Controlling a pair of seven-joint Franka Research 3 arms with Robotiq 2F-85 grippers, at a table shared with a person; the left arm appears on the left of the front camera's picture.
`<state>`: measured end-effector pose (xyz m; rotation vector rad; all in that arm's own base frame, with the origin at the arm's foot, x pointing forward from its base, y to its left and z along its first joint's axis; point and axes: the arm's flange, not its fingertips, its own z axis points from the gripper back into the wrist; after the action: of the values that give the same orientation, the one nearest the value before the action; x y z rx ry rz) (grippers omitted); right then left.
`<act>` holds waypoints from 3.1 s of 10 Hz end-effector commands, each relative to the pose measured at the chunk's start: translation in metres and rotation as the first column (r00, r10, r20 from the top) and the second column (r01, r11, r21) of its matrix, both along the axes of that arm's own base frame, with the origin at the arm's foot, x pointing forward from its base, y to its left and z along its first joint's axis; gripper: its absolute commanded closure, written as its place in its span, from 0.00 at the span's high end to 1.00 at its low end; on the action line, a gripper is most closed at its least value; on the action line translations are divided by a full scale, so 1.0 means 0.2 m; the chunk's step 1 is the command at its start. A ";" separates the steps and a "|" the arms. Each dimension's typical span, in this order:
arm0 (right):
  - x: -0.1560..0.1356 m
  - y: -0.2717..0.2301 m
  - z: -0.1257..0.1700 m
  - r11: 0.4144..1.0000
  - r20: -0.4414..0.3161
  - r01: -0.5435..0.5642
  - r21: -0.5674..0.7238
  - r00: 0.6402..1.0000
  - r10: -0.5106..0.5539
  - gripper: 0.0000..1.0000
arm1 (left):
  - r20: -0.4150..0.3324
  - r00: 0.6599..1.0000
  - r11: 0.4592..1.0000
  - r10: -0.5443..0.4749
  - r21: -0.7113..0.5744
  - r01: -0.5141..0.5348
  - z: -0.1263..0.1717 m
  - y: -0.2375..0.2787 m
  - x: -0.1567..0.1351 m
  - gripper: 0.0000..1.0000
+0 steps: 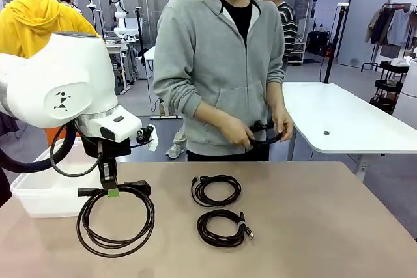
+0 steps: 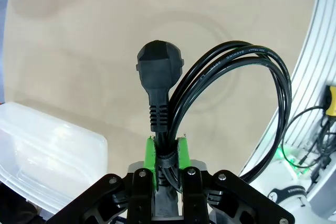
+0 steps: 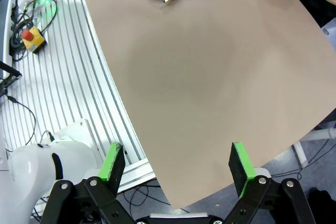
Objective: Organize and store the cables.
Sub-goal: Place the Power Cable into the Organizing box.
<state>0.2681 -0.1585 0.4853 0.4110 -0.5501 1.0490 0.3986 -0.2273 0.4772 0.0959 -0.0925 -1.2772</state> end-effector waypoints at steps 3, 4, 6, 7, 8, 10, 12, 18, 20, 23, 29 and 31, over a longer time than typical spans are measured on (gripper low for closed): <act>0.00 0.00 0.01 1.000 -0.018 0.018 0.007 1.000 -0.018 1.00 | 0.109 0.993 0.997 0.033 0.068 -0.041 0.24 0.43 0.22 0.19; 0.00 0.00 0.01 1.000 -0.018 0.018 0.007 1.000 -0.018 1.00 | 0.078 0.997 1.000 -0.010 0.018 0.009 0.31 0.62 0.30 0.19; 0.00 0.00 0.01 1.000 -0.018 0.018 0.007 1.000 -0.018 1.00 | 0.083 0.996 0.998 0.018 -0.064 -0.013 0.41 0.96 0.47 0.19; 0.00 0.00 0.01 1.000 -0.018 0.018 0.007 1.000 -0.018 1.00 | 0.108 0.993 0.993 -0.038 -0.105 0.049 0.42 1.11 0.54 0.19; 0.00 0.00 0.01 1.000 -0.018 0.018 0.007 1.000 -0.018 1.00 | 0.132 0.991 0.994 0.007 -0.112 0.008 0.40 1.18 0.60 0.19; 0.00 0.00 0.01 1.000 -0.018 0.018 0.007 1.000 -0.018 1.00 | 0.178 0.980 0.991 0.091 -0.117 -0.071 0.34 1.27 0.71 0.19; 0.00 0.00 0.01 1.000 -0.018 0.018 0.007 1.000 -0.018 1.00 | 0.166 0.977 0.983 0.135 -0.145 -0.111 0.24 1.29 0.82 0.19; 0.00 0.00 0.01 1.000 -0.018 0.018 0.007 1.000 -0.018 1.00 | 0.070 0.975 0.975 0.209 -0.097 -0.202 -0.07 1.26 1.09 0.19; 0.00 0.00 0.01 1.000 -0.018 0.018 0.007 1.000 -0.018 1.00 | 0.062 0.974 0.974 0.218 -0.080 -0.213 -0.13 1.23 1.11 0.19; 0.00 0.00 0.01 1.000 -0.018 0.018 0.007 1.000 -0.018 1.00 | 0.069 0.965 0.967 0.254 -0.037 -0.252 -0.17 1.23 1.10 0.19; 0.00 0.00 0.01 1.000 -0.018 0.018 0.007 1.000 -0.018 1.00 | 0.105 0.970 0.976 0.219 -0.022 -0.218 -0.24 1.23 1.09 0.19; 0.00 0.00 0.01 1.000 -0.018 0.018 0.007 1.000 -0.018 1.00 | 0.083 0.974 0.977 0.211 -0.038 -0.209 -0.34 1.25 1.12 0.19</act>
<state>0.2688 -0.1598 0.4864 0.4110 -0.5474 1.0471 0.6194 0.0181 0.4198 0.1225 -0.1545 -1.0451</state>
